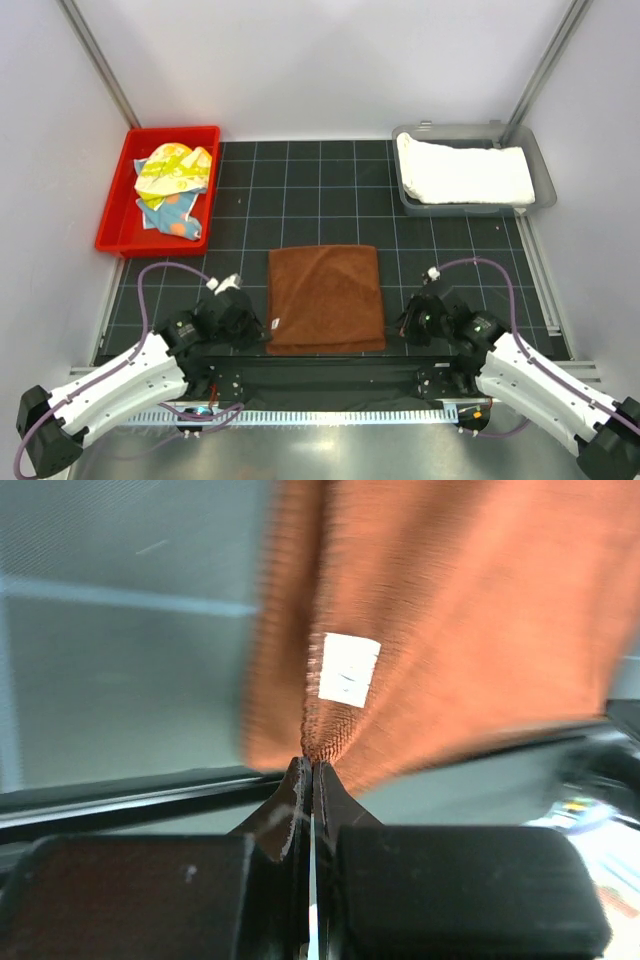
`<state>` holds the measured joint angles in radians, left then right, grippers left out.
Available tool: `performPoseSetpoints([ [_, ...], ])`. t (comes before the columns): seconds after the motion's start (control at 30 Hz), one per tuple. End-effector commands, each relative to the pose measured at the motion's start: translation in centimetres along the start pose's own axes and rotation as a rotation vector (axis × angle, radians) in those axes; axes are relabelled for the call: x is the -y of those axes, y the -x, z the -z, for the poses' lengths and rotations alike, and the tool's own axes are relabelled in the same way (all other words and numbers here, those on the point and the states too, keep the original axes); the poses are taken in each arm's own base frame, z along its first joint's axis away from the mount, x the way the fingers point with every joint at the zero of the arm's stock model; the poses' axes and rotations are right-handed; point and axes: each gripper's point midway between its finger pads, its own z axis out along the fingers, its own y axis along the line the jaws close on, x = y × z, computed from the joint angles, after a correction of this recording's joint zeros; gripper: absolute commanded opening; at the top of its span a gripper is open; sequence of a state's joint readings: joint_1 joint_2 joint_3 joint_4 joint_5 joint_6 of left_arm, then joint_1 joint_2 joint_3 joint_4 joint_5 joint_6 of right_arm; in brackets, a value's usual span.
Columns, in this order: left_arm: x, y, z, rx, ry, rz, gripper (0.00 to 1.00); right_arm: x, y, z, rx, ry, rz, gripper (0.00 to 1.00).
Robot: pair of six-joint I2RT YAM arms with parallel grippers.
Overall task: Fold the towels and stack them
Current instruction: Fold the towel
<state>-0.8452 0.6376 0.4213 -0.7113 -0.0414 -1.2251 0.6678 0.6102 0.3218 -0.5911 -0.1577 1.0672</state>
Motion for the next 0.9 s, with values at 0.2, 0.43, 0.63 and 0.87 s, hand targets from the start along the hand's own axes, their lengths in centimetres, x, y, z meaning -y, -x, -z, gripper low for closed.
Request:
performPoseSetpoints([
  [0.2,-4.6,-3.0,-2.5,-0.072,0.072,0.06,0.0,3.0,-2.4,-2.7,-0.075,-0.022,-0.067,0.01],
  [0.43,-5.5,-3.3,-2.9,-0.082,0.095,0.044,0.0,3.2,-2.6,-3.0,-0.083,-0.028,-0.059,0.01],
  [0.63,-3.9,-3.0,-1.8,-0.101,0.075,-0.001,0.14,3.1,-2.1,-1.1,-0.063,-0.058,0.017,0.21],
  [0.87,0.4,1.1,0.8,0.023,0.057,-0.089,0.53,-0.8,1.2,2.3,0.045,-0.025,0.198,0.46],
])
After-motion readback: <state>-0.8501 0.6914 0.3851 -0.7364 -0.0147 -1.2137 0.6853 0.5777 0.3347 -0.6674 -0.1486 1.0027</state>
